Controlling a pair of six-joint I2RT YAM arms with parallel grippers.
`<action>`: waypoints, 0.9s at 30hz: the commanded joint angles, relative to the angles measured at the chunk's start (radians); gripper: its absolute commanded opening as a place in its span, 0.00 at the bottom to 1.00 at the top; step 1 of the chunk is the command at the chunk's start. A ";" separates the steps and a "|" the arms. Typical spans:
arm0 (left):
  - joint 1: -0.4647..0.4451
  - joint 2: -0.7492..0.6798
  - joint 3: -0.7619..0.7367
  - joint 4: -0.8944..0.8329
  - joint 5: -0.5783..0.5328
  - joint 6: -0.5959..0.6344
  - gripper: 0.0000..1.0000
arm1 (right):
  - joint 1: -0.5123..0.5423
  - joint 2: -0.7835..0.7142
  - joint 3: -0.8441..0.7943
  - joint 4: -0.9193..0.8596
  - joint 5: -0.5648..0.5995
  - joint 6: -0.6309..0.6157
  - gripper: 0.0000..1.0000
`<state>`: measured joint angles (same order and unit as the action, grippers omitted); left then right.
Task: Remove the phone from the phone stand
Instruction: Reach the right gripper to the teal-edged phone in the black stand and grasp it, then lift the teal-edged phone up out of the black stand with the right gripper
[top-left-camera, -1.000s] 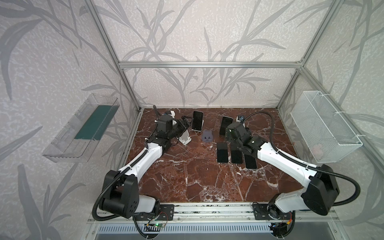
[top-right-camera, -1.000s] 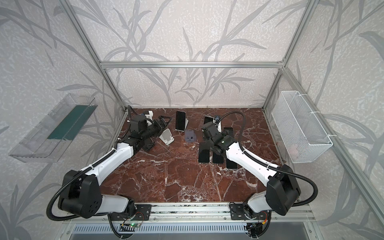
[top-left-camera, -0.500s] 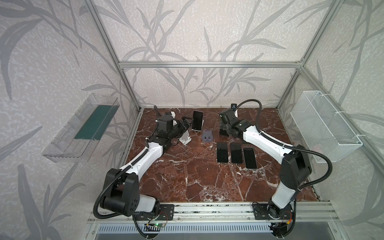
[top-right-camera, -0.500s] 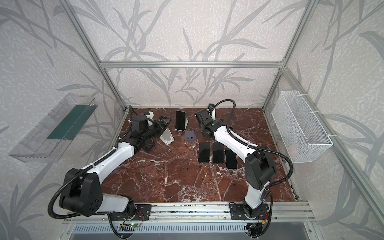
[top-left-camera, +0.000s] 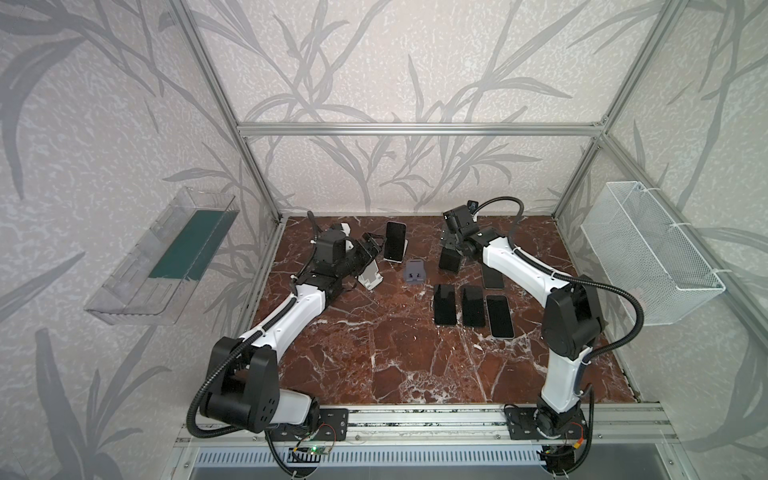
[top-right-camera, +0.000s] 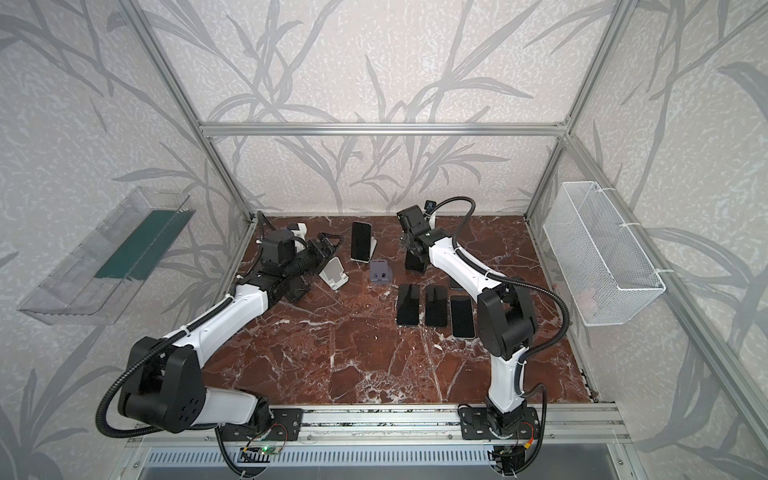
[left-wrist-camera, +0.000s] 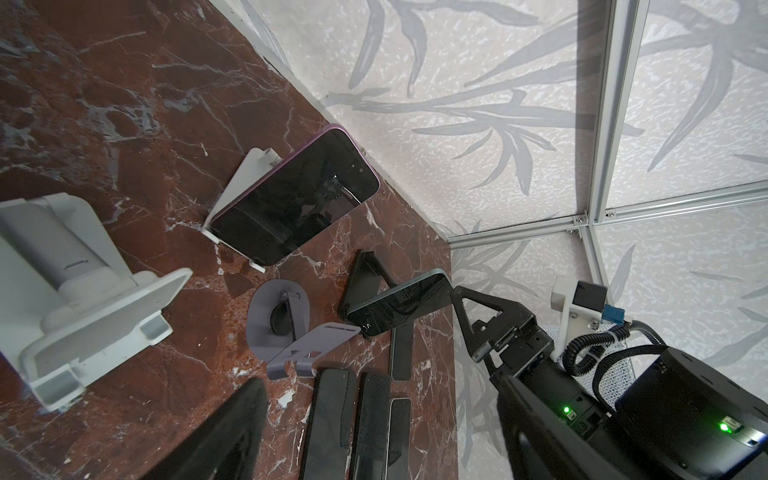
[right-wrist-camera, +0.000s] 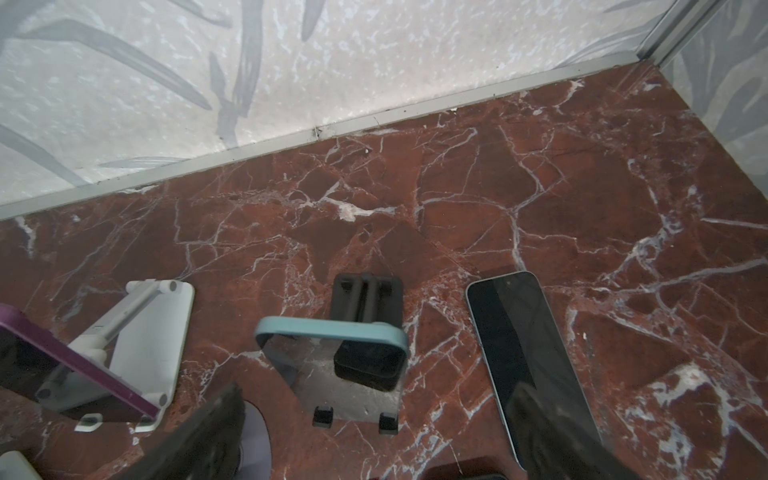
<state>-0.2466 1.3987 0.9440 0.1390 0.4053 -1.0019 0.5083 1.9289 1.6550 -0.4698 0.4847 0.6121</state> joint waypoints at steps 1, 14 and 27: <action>0.006 -0.007 0.025 0.011 0.000 0.013 0.87 | -0.005 0.035 0.053 0.022 -0.015 -0.008 0.99; 0.008 -0.010 0.024 0.014 -0.001 0.014 0.87 | -0.005 0.184 0.234 -0.101 0.075 0.051 0.99; 0.010 -0.006 0.022 0.019 0.003 0.011 0.88 | -0.026 0.220 0.202 -0.046 0.017 0.075 0.92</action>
<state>-0.2409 1.3987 0.9440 0.1421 0.4057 -1.0019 0.4931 2.1250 1.8610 -0.5243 0.5117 0.6689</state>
